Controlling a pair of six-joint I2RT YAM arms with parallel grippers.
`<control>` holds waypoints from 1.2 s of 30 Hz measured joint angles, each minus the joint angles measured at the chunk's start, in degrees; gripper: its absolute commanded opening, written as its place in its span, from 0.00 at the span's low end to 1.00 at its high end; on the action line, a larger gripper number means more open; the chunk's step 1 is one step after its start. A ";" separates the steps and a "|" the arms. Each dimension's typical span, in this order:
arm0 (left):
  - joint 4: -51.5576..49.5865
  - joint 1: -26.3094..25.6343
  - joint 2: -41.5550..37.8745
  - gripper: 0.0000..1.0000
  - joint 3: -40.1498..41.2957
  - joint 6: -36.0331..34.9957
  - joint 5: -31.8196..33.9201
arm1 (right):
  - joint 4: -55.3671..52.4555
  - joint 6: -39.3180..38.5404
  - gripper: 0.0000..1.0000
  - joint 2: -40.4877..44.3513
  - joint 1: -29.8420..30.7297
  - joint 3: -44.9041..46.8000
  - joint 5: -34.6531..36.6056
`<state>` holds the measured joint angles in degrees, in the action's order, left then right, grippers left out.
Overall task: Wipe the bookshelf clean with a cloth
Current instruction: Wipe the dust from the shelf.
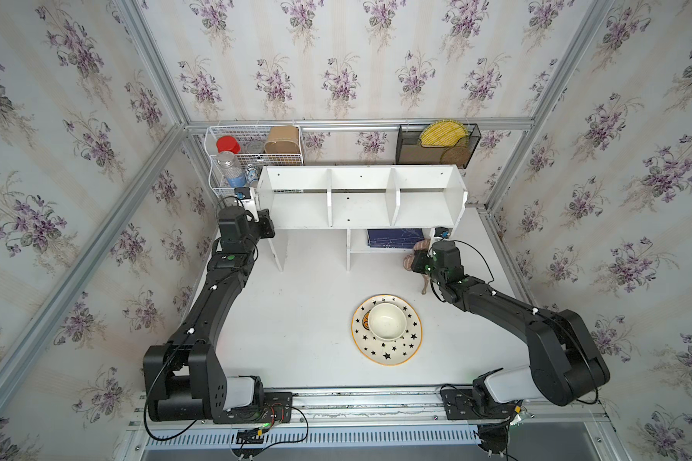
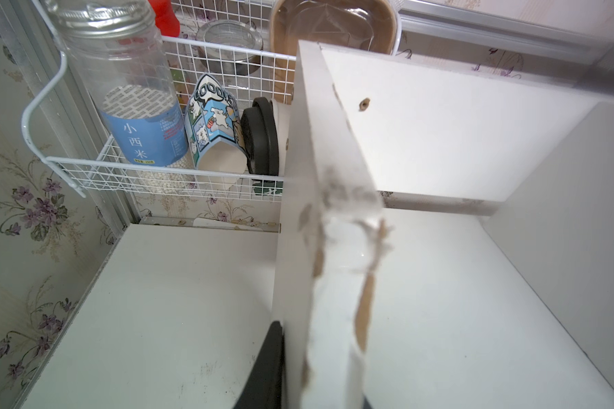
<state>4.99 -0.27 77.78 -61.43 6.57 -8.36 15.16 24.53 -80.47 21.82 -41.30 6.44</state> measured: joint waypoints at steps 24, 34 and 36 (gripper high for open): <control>-0.68 -2.05 1.29 0.00 -1.40 0.22 1.29 | 1.14 -3.61 0.00 -0.74 11.37 -0.22 -1.09; -2.08 -2.56 0.52 0.00 -1.40 0.17 2.14 | 3.87 -2.40 0.00 -17.53 25.59 -15.67 0.68; -2.12 -2.56 0.55 0.00 -1.46 0.11 2.23 | 4.50 -2.38 0.00 -18.91 25.83 -16.39 1.22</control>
<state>2.87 -2.83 78.32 -62.89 6.68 -6.13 19.66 22.15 -99.37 47.66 -57.69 7.66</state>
